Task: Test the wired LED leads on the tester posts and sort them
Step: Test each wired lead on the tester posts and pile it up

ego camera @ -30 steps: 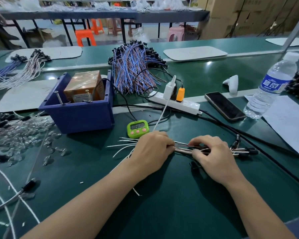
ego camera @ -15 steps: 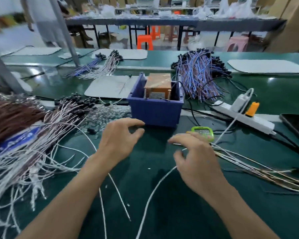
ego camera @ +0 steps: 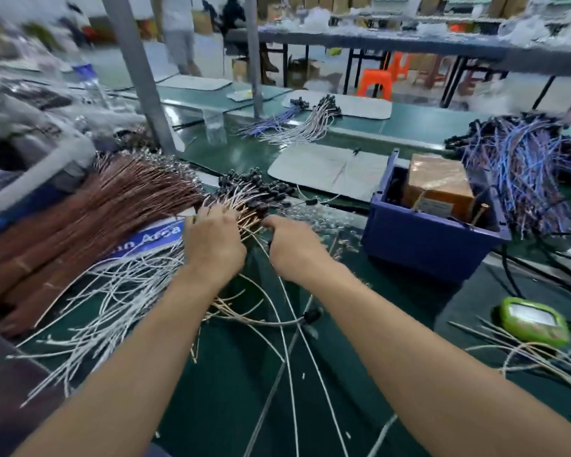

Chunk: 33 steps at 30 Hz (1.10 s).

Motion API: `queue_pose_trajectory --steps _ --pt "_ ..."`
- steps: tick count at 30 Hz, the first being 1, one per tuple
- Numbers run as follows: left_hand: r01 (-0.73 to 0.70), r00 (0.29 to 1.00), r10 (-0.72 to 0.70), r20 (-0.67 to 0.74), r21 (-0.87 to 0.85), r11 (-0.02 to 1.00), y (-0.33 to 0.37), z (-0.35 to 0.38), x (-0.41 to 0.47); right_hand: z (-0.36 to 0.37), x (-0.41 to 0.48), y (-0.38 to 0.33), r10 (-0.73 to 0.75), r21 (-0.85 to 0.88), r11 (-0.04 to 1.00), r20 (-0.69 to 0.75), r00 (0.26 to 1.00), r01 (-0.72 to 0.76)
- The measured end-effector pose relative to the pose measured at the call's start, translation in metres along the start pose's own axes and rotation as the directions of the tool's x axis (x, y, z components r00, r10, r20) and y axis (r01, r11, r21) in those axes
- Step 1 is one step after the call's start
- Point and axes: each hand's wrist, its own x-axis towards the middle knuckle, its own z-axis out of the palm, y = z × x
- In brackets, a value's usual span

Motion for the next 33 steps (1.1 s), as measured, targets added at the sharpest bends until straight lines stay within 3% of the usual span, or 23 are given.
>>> queue_pose_trajectory --steps 4,7,10,13,17,20,24,26,28,30,33 --pt "-0.071 0.994 0.077 -0.076 0.079 0.994 -0.015 0.001 0.013 0.017 0.030 -0.015 -0.051 -0.221 0.974 -0.019 0.999 0.045" --pt "-0.070 0.994 0.062 -0.094 -0.089 0.994 -0.024 -0.002 0.013 0.024 0.033 -0.017 -0.072 -0.231 0.972 -0.080 0.994 0.052" --pt "-0.052 0.996 0.016 -0.086 -0.427 0.903 -0.032 -0.015 0.009 0.012 0.025 -0.014 -0.036 -0.042 0.999 -0.208 0.977 0.028" --pt "0.027 0.999 -0.033 0.001 -0.602 0.798 -0.035 -0.034 0.005 -0.011 -0.001 -0.007 -0.024 0.191 0.979 -0.243 0.970 0.072" --pt "0.121 0.978 0.075 0.192 -0.830 0.545 -0.031 -0.065 -0.004 -0.045 -0.063 0.026 0.078 0.380 0.925 -0.215 0.974 0.010" --pt "0.177 0.907 0.256 0.334 -0.855 0.488 -0.013 -0.073 -0.015 -0.060 -0.110 0.059 0.203 0.460 0.886 -0.279 0.939 -0.055" --pt "0.246 0.664 0.544 0.513 -0.837 0.489 0.020 -0.062 -0.031 -0.072 -0.162 0.098 0.373 0.514 0.846 -0.386 0.844 -0.139" --pt "0.257 0.626 0.563 0.540 -0.824 0.505 0.030 -0.056 -0.030 -0.079 -0.186 0.114 0.427 0.484 0.855 -0.452 0.784 -0.187" --pt "0.230 0.682 0.520 0.514 -0.826 0.515 0.038 -0.051 -0.025 -0.087 -0.208 0.128 0.454 0.412 0.873 -0.490 0.744 -0.262" --pt "0.185 0.733 0.504 0.456 -0.848 0.497 0.049 -0.048 -0.024 -0.093 -0.225 0.141 0.467 0.262 0.884 -0.441 0.767 -0.388" --pt "0.120 0.700 0.589 0.404 -0.880 0.460 0.077 -0.048 -0.033 -0.099 -0.236 0.150 0.478 0.057 0.875 -0.252 0.842 -0.480"
